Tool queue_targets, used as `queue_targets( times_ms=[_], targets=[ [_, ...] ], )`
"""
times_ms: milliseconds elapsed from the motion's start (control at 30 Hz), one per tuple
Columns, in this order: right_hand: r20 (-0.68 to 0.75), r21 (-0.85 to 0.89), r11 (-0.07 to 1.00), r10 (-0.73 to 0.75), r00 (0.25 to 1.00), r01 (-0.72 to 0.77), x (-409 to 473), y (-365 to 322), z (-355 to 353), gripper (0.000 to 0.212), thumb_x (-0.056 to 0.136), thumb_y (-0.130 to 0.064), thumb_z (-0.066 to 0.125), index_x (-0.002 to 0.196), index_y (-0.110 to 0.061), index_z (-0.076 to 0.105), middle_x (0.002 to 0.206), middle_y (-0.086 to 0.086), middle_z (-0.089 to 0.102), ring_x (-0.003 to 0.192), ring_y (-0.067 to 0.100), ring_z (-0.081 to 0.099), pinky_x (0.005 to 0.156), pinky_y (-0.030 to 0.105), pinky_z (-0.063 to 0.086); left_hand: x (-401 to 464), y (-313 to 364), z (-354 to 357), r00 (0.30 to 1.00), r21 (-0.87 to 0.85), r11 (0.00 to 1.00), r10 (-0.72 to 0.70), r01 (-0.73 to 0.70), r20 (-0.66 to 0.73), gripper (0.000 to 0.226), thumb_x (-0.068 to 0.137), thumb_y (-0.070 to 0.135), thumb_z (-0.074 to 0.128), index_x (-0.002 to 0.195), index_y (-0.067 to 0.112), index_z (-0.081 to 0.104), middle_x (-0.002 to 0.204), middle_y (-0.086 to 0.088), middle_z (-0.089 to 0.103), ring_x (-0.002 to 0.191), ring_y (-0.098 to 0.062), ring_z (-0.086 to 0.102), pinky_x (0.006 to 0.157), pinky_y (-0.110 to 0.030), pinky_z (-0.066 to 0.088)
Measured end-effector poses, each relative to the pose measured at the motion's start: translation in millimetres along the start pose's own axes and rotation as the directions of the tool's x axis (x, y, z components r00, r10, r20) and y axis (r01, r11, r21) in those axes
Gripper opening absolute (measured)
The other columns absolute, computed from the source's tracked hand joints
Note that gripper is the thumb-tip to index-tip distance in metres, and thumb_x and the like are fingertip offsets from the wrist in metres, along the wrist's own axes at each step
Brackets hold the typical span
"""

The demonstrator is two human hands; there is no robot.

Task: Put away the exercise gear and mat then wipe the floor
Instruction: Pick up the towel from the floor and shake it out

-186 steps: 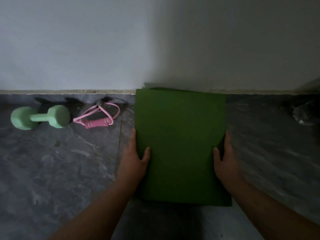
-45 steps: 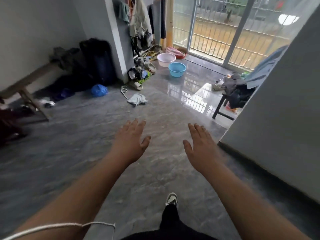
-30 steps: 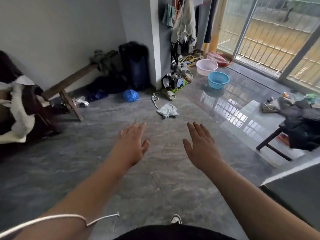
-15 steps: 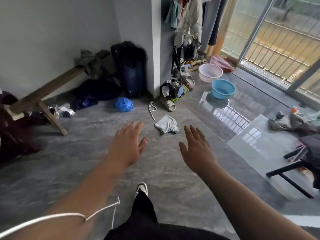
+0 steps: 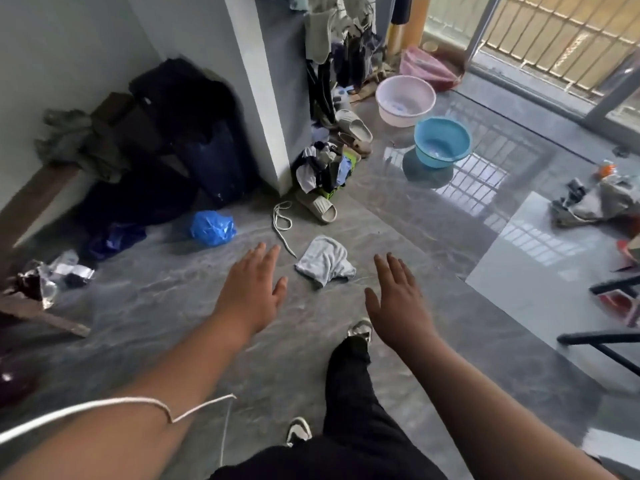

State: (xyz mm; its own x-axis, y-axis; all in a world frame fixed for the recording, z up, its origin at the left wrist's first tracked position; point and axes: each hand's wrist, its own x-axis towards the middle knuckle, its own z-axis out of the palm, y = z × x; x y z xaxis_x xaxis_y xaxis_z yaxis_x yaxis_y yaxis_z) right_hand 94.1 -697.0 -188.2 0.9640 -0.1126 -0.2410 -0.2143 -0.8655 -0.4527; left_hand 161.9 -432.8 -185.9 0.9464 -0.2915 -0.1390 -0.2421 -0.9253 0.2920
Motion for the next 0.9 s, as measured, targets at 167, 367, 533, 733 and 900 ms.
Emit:
queue_targets(
  times_ms=[167,367,533,733,900],
  targets=[
    [0.090,0.005,1.000,0.000,0.996,-0.001,156,33,35,0.067,0.099,-0.039,0.043,0.157,-0.025,0.013,0.166,0.001,0.009,0.152,0.021,0.004,0.123,0.042,0.013,133,-24,68,0.993,0.005,0.997,-0.082,0.082,0.084,0.066,0.093,0.034,0.051,0.151,0.010,0.029,0.154,-0.024,0.033,0.140,-0.041,0.034,0.114,-0.052,0.031],
    [0.197,-0.036,0.999,-0.012,0.980,0.019,328,89,124,0.066,0.101,-0.038,0.041,0.158,-0.025,0.010,0.166,0.000,0.006,0.153,0.020,0.001,0.122,0.040,0.012,283,-59,195,0.971,-0.033,0.986,-0.154,0.163,0.183,0.069,0.088,0.039,0.036,0.148,0.005,0.033,0.149,-0.024,0.040,0.137,-0.037,0.040,0.111,-0.048,0.035],
    [0.280,-0.083,0.996,0.005,0.960,0.019,438,159,269,0.068,0.101,-0.039,0.041,0.157,-0.025,0.006,0.166,0.001,0.002,0.153,0.021,-0.001,0.121,0.037,0.006,374,-121,358,0.943,0.019,0.986,-0.165,0.167,0.290,0.070,0.093,0.035,0.047,0.154,0.012,0.019,0.160,-0.015,0.023,0.146,-0.029,0.023,0.119,-0.040,0.021],
    [0.378,-0.122,0.992,0.058,0.924,-0.013,516,235,454,0.068,0.100,-0.035,0.043,0.157,-0.024,0.008,0.166,0.003,0.004,0.153,0.022,0.001,0.122,0.041,0.013,420,-190,548,0.881,0.024,0.962,-0.259,0.271,0.395,0.068,0.093,0.031,0.049,0.153,0.015,0.020,0.160,-0.013,0.022,0.146,-0.028,0.023,0.118,-0.039,0.024],
    [0.376,-0.118,0.989,0.132,0.917,-0.094,557,280,567,0.071,0.097,-0.031,0.050,0.157,-0.022,0.012,0.165,0.009,0.008,0.151,0.029,0.008,0.122,0.042,0.019,426,-225,667,0.800,0.095,0.938,-0.334,0.332,0.499,0.065,0.092,0.039,0.054,0.148,0.023,0.025,0.161,-0.004,0.018,0.143,-0.028,0.024,0.110,-0.042,0.035]
  ],
)
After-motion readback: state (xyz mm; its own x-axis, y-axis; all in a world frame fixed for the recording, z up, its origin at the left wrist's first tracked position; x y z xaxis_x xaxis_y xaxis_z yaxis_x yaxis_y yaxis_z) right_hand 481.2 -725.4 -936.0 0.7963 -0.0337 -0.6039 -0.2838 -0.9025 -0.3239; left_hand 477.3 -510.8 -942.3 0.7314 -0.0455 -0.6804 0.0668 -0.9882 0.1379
